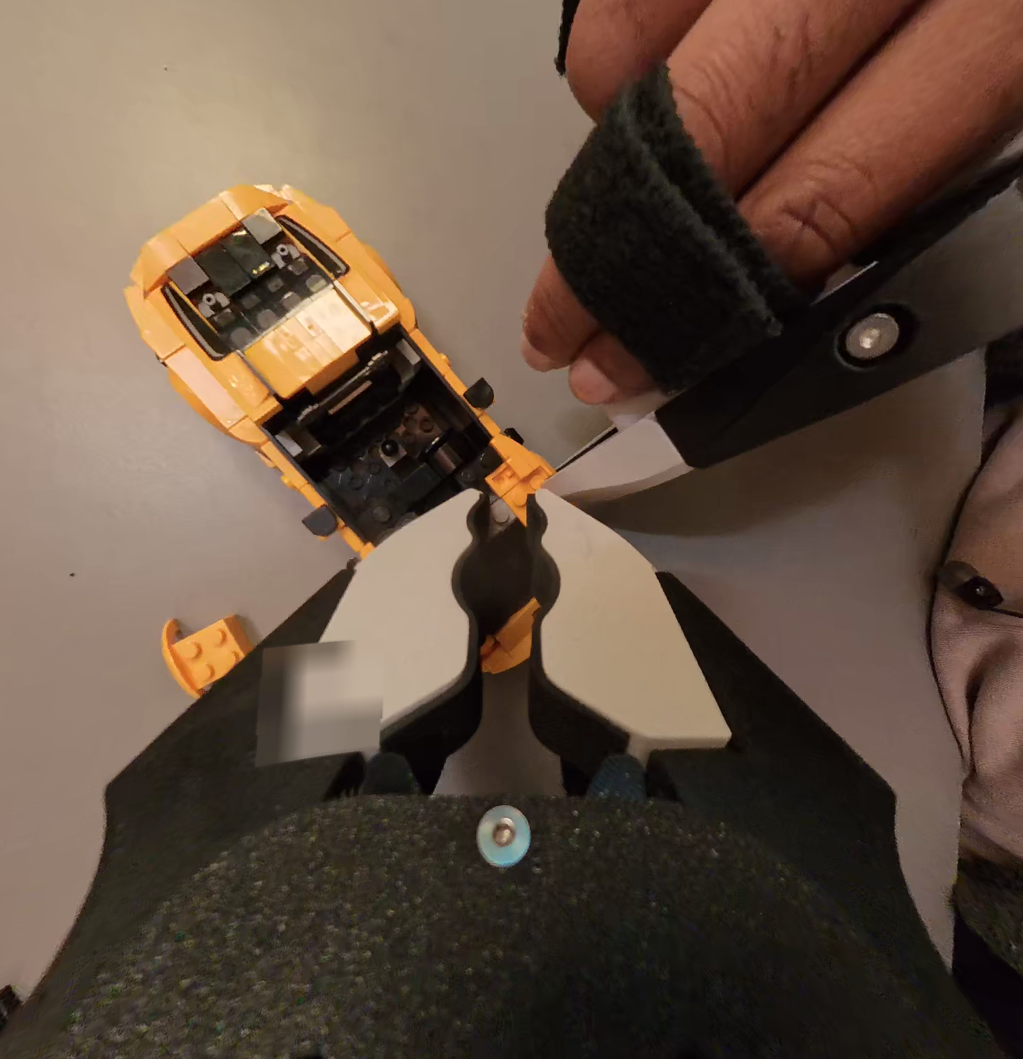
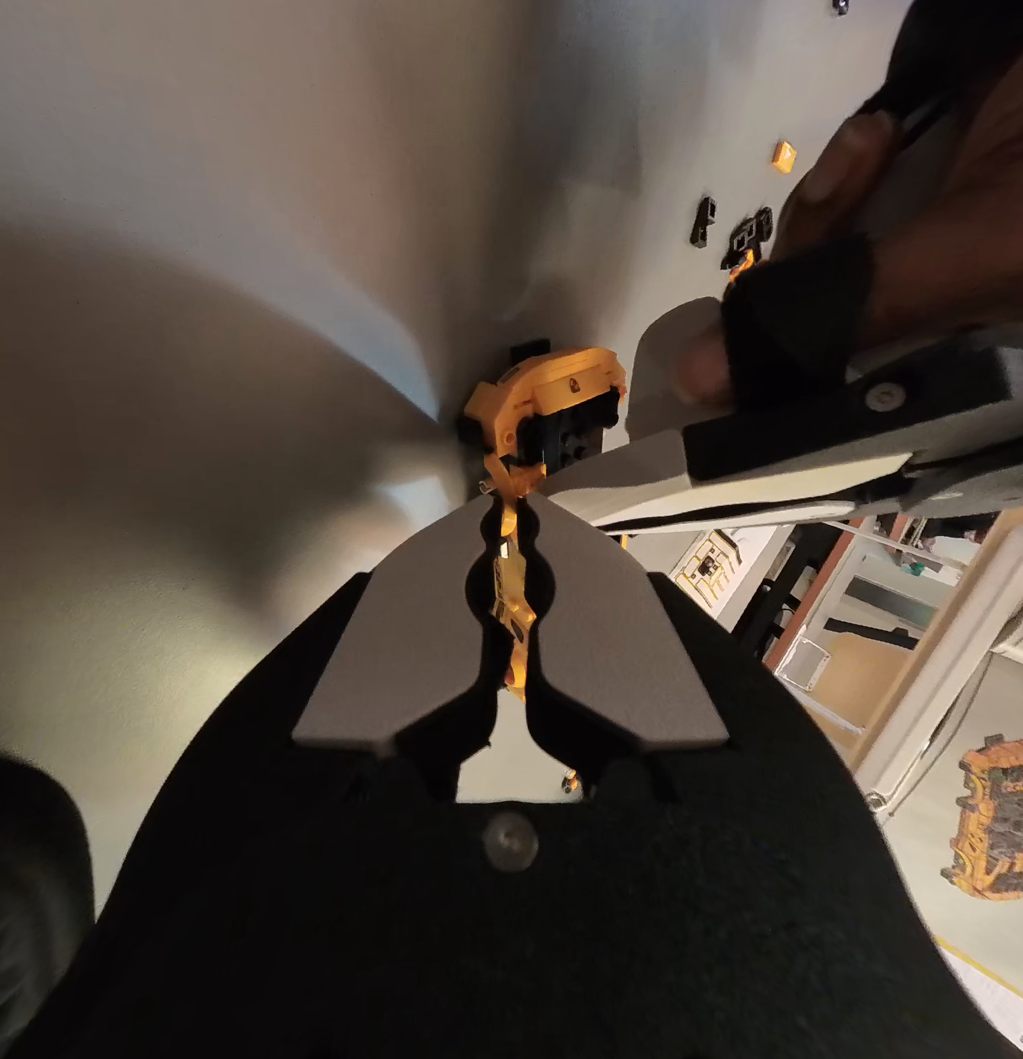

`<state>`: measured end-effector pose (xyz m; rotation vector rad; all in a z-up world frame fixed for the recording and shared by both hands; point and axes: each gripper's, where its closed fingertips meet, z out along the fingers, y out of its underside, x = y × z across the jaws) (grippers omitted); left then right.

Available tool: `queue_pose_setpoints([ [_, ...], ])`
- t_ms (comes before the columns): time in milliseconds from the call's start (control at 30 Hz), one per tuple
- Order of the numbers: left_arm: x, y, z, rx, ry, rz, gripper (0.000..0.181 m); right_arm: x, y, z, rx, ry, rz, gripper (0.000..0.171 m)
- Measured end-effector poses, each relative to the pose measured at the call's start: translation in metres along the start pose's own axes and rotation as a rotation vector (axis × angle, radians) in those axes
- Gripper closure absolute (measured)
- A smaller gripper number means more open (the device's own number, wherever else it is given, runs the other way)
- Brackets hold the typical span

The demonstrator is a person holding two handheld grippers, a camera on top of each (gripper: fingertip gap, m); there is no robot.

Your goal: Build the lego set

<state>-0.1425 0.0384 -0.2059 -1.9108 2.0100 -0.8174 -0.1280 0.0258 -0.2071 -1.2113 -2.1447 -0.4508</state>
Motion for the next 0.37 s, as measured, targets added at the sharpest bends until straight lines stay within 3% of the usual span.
queue_pose_setpoints([
  [367, -0.0023, 0.0024, -0.0009, 0.019, -0.017, 0.008, 0.171, 0.0016, 0.0013, 0.0005, -0.015, 0.011, 0.014, 0.166],
])
